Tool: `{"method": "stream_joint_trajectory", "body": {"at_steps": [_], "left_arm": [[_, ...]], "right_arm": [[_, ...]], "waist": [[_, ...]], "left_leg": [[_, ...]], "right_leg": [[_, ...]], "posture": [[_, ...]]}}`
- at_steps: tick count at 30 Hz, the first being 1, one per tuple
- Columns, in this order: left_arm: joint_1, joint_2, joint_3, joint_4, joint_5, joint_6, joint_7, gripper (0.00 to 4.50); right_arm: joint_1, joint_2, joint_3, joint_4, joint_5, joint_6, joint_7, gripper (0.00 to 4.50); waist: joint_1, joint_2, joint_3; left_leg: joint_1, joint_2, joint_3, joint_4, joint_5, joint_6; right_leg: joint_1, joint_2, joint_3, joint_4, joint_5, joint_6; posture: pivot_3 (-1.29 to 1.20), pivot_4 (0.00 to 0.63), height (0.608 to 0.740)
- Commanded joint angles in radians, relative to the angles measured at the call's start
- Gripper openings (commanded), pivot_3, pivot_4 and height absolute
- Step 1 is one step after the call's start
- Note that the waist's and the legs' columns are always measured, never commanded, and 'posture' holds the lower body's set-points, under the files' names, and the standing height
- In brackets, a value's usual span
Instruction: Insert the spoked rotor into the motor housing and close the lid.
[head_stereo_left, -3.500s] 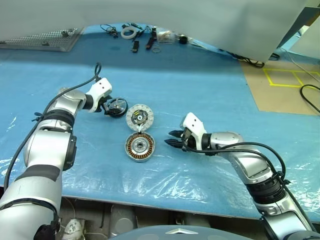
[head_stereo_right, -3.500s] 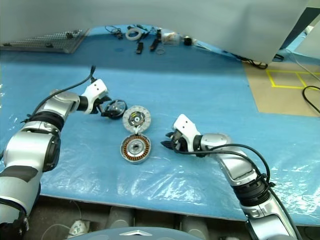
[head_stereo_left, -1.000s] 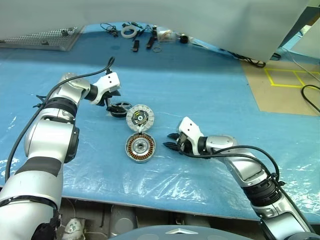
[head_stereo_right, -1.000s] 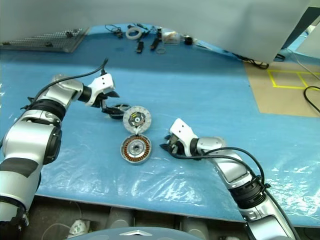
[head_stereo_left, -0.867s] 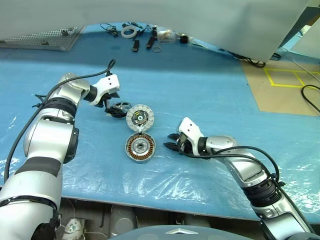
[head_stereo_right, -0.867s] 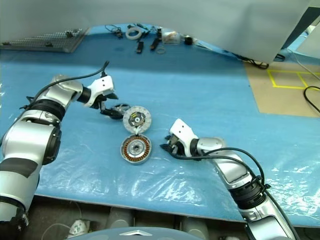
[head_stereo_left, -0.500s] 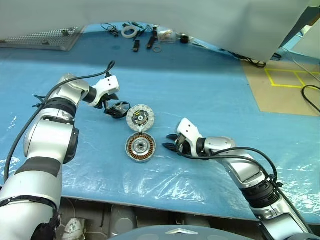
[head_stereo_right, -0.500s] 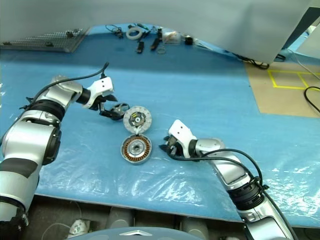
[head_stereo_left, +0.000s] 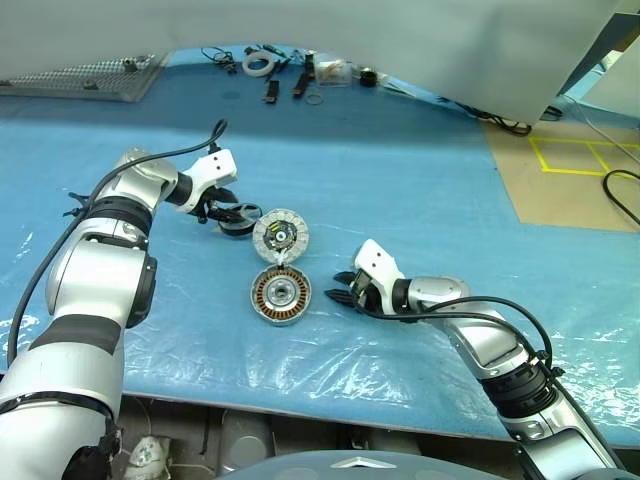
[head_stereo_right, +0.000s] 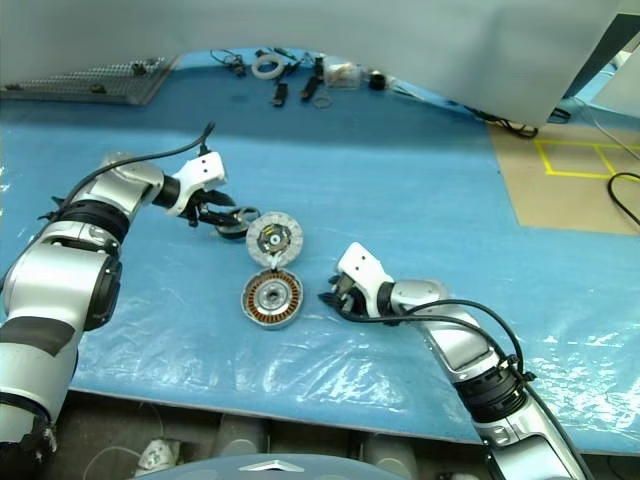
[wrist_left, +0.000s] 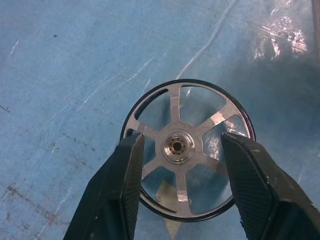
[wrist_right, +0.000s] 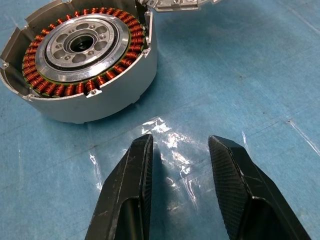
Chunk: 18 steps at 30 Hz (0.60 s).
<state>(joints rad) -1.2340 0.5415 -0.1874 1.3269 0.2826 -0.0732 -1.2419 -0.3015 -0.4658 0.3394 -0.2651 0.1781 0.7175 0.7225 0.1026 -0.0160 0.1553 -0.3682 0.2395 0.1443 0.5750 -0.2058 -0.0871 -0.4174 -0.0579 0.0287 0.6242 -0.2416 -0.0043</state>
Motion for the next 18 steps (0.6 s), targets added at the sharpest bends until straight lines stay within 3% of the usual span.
{"method": "stream_joint_trajectory", "body": {"at_steps": [1, 18], "left_arm": [[-0.002, -0.007, 0.007, -0.009, -0.005, 0.016, 0.016, 2.56], [0.034, -0.012, -0.011, 0.001, 0.020, 0.051, 0.071, 2.56]], "right_arm": [[0.005, 0.000, 0.001, -0.017, -0.001, -0.021, 0.001, 1.83], [0.025, -0.006, 0.001, -0.024, -0.010, -0.024, -0.010, 1.83]], "waist": [[0.000, 0.000, 0.000], [0.000, 0.000, 0.000]], "left_leg": [[0.000, 0.000, 0.000, 0.000, 0.000, 0.000], [0.001, 0.000, 0.000, 0.000, 0.000, 0.000]], "right_leg": [[0.000, 0.000, 0.000, 0.000, 0.000, 0.000], [0.002, 0.000, 0.000, 0.000, 0.000, 0.000]], "posture": [[0.00, 0.150, 0.740], [0.00, 0.150, 0.740]]}}
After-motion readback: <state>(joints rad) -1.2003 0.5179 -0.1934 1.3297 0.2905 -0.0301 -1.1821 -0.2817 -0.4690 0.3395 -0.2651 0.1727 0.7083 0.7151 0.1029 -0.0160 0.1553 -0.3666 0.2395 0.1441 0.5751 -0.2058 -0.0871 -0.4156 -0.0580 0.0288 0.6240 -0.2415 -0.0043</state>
